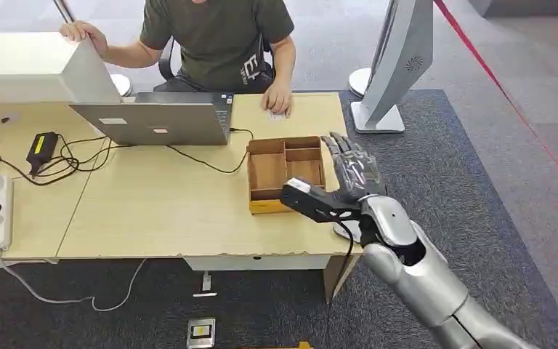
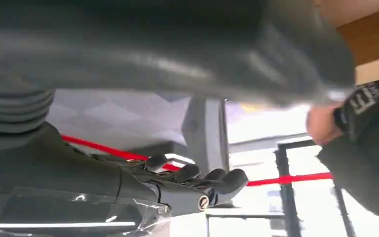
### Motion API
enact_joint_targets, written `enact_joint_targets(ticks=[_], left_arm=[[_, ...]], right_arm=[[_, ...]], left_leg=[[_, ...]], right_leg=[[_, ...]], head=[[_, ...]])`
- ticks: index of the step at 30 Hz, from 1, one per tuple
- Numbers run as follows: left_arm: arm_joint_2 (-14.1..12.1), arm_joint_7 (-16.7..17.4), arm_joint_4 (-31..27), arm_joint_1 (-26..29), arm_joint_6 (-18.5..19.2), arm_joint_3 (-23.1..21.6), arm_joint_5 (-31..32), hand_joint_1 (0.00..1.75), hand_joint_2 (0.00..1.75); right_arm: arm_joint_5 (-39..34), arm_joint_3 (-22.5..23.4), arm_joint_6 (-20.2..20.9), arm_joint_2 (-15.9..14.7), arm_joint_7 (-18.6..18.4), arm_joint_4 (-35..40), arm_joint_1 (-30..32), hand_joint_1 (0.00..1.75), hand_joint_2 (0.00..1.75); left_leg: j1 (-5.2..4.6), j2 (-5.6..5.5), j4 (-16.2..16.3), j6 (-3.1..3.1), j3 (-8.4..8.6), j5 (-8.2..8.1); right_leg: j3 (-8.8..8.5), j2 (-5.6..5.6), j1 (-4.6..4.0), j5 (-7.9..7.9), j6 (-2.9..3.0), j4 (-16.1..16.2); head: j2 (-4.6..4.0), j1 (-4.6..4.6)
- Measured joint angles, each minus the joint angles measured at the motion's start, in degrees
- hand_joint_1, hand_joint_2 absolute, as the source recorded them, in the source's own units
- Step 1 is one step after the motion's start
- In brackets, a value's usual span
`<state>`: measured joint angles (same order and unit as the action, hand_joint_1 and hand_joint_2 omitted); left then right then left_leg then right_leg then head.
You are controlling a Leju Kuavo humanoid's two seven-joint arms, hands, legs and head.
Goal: Pass the card to the sensor for recognition and then transmit it.
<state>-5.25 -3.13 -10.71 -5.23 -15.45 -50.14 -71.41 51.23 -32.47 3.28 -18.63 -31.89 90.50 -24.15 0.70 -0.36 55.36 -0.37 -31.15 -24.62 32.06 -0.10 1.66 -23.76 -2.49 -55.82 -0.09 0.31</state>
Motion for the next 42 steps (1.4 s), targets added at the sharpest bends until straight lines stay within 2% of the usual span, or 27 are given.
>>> enact_joint_targets(ticks=[2, 5, 7, 10, 17, 18, 20, 23, 24, 26, 32, 35, 42], left_arm=[[-0.09, -0.35, 0.02, 0.16, 0.5, 0.0, 0.35, 0.0, 0.0], [-0.24, 0.85, 0.06, 0.24, -0.24, 0.0, 0.35, 0.0, 0.0], [-0.26, 1.31, 0.07, 0.1, -1.31, 0.0, 0.22, 0.0, 0.0], [-0.24, 1.58, 0.07, 0.02, -2.12, 0.0, -0.04, 0.0, 0.0], [-0.24, 1.2, 0.07, -0.13, -2.45, 0.02, -1.12, 0.0, 0.0], [-0.17, 0.61, 0.04, -0.13, -2.56, 0.3, -2.68, 0.0, 0.0], [0.2, 0.0, 0.04, -0.19, -3.48, 1.18, -3.67, 0.0, 0.0], [0.68, -0.06, -0.04, -0.21, -4.2, 1.53, -3.61, 0.0, 0.0], [0.87, 0.07, -0.04, -0.23, -4.29, 1.64, -3.39, 0.0, 0.0], [1.18, 0.55, -0.09, -0.38, -4.48, 1.81, -2.95, 0.0, 0.0], [1.79, 1.05, -0.15, -0.61, -5.36, 1.86, -2.89, 0.0, 0.0], [2.23, 1.23, -0.18, -0.67, -6.01, 1.88, -3.1, 0.0, 0.0], [2.56, 0.96, -0.22, -0.73, -5.53, 1.88, -3.26, 0.0, 0.0]], right_arm=[[-3.5, 2.95, -2.76, -3.37, -2.14, 5.11, 5.35, 0.0, 1.75], [-4.95, 7.27, -9.06, -7.84, -2.66, 12.16, 13.7, 0.0, 1.75], [-5.26, 8.37, -12.19, -9.89, -3.4, 15.81, 17.19, 0.0, 1.75], [-5.41, 8.37, -16.15, -12.52, -5.94, 20.18, 19.65, 0.0, 1.75], [-4.84, 7.71, -17.22, -16.45, -6.86, 26.04, 21.29, 0.0, 1.75], [-4.47, 7.21, -18.89, -16.71, -6.84, 26.46, 21.19, 0.0, 1.75], [-4.34, 5.43, -25.41, -16.69, -6.82, 26.76, 21.06, 0.0, 1.75], [-2.5, 2.07, -34.8, -16.23, -7.17, 26.59, 20.71, 0.0, 1.75], [-0.83, 0.63, -36.93, -15.78, -7.47, 26.33, 20.53, 0.0, 1.75], [2.91, -1.57, -38.23, -14.51, -7.75, 25.15, 20.52, 0.0, 1.75], [14.31, -6.37, -33.56, -8.71, -7.78, 18.39, 19.47, 0.0, 1.75], [21.6, -7.18, -29.2, -3.82, -4.63, 13.55, 17.57, 0.0, 1.75], [25.78, -7.39, -22.9, 4.31, -2.16, 6.62, 13.86, 0.0, 1.75]], left_leg=[[0.0, 0.0, -0.01, 0.0, 0.0, -0.04], [-0.01, 0.08, -0.02, -0.06, 0.01, -0.17], [-0.01, 0.2, -0.03, -0.05, 0.07, -0.2], [0.0, 0.22, -0.04, -0.06, 0.11, -0.19], [0.01, 0.21, -0.05, -0.07, 0.12, -0.16], [0.01, 0.21, -0.05, -0.07, 0.13, -0.16], [0.01, 0.21, -0.05, -0.06, 0.13, -0.16], [0.01, 0.2, -0.06, -0.06, 0.12, -0.16], [0.01, 0.2, -0.06, -0.06, 0.13, -0.16], [0.02, 0.2, -0.07, -0.07, 0.12, -0.16], [0.06, 0.2, -0.09, -0.08, 0.1, -0.16], [0.08, 0.21, -0.09, -0.09, 0.13, -0.15], [0.08, 0.2, -0.09, -0.14, 0.13, -0.09]], right_leg=[[-0.1, -0.01, 0.0, -0.01, 0.0, 0.01], [-0.09, 0.07, 0.01, 0.0, 0.02, 0.0], [-0.1, 0.22, 0.01, -0.01, 0.03, 0.0], [-0.08, 0.26, 0.0, -0.01, 0.04, 0.0], [-0.15, 0.26, 0.0, 0.0, 0.04, -0.02], [-0.16, 0.26, 0.0, 0.0, 0.04, -0.02], [-0.18, 0.26, 0.0, 0.0, 0.04, -0.02], [-0.18, 0.25, 0.0, -0.01, 0.03, -0.02], [-0.18, 0.25, 0.0, -0.01, 0.04, -0.02], [-0.19, 0.25, -0.01, -0.04, 0.07, -0.02], [-0.18, 0.25, -0.05, -0.06, 0.09, -0.06], [-0.18, 0.25, -0.07, -0.05, 0.1, -0.08], [-0.19, 0.23, -0.07, -0.05, 0.11, -0.09]], head=[[0.0, 0.04], [0.02, 0.11], [0.0, 0.11], [0.02, 0.11], [0.0, 0.11], [0.0, 0.11], [0.0, 0.11], [0.0, 0.11], [0.0, 0.11], [0.0, 0.11], [0.02, 0.09], [0.02, 0.11], [0.0, 0.11]])
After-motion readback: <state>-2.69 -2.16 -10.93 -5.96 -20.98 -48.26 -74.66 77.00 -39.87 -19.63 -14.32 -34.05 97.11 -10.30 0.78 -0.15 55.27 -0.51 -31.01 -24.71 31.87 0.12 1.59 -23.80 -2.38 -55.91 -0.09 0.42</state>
